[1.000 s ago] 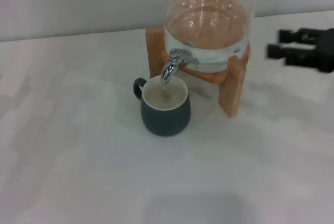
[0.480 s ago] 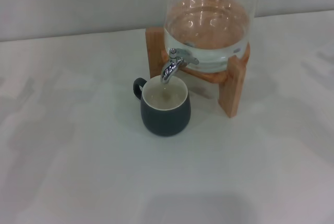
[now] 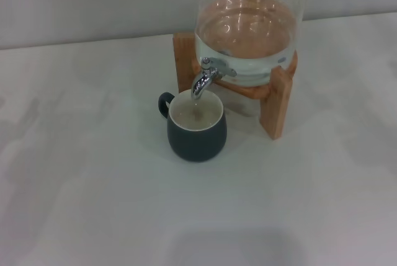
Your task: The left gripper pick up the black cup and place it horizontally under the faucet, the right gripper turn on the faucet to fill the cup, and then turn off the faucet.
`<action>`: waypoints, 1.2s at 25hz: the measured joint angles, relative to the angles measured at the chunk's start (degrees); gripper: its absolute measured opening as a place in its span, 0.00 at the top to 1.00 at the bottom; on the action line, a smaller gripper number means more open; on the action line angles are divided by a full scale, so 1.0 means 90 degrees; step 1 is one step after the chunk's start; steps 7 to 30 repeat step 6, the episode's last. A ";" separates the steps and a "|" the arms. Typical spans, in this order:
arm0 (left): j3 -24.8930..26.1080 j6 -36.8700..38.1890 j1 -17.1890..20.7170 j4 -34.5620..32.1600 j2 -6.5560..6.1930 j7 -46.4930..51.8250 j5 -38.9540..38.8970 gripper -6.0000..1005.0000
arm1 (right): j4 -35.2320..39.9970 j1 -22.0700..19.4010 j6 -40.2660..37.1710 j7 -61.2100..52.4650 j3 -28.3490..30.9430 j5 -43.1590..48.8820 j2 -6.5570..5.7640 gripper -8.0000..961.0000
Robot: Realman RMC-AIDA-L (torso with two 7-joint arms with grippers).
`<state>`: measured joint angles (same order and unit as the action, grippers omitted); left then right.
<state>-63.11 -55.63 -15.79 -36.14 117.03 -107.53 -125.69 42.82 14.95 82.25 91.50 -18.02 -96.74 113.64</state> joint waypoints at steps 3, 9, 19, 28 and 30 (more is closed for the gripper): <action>0.0000 0.0023 -0.0016 0.0002 0.0012 -0.0001 0.0030 0.12 | -0.0116 -0.0040 0.0011 0.0216 0.0107 -0.0258 0.0084 0.27; 0.0000 0.0096 -0.0028 0.0003 0.0033 0.0004 0.0065 0.12 | -0.0126 -0.0111 0.0056 0.0509 0.0029 -0.0247 0.0044 0.27; 0.0000 0.0096 -0.0028 0.0003 0.0033 0.0004 0.0065 0.12 | -0.0126 -0.0111 0.0056 0.0509 0.0029 -0.0247 0.0044 0.27; 0.0000 0.0096 -0.0028 0.0003 0.0033 0.0004 0.0065 0.12 | -0.0126 -0.0111 0.0056 0.0509 0.0029 -0.0247 0.0044 0.27; 0.0000 0.0096 -0.0028 0.0003 0.0033 0.0004 0.0065 0.12 | -0.0126 -0.0111 0.0056 0.0509 0.0029 -0.0247 0.0044 0.27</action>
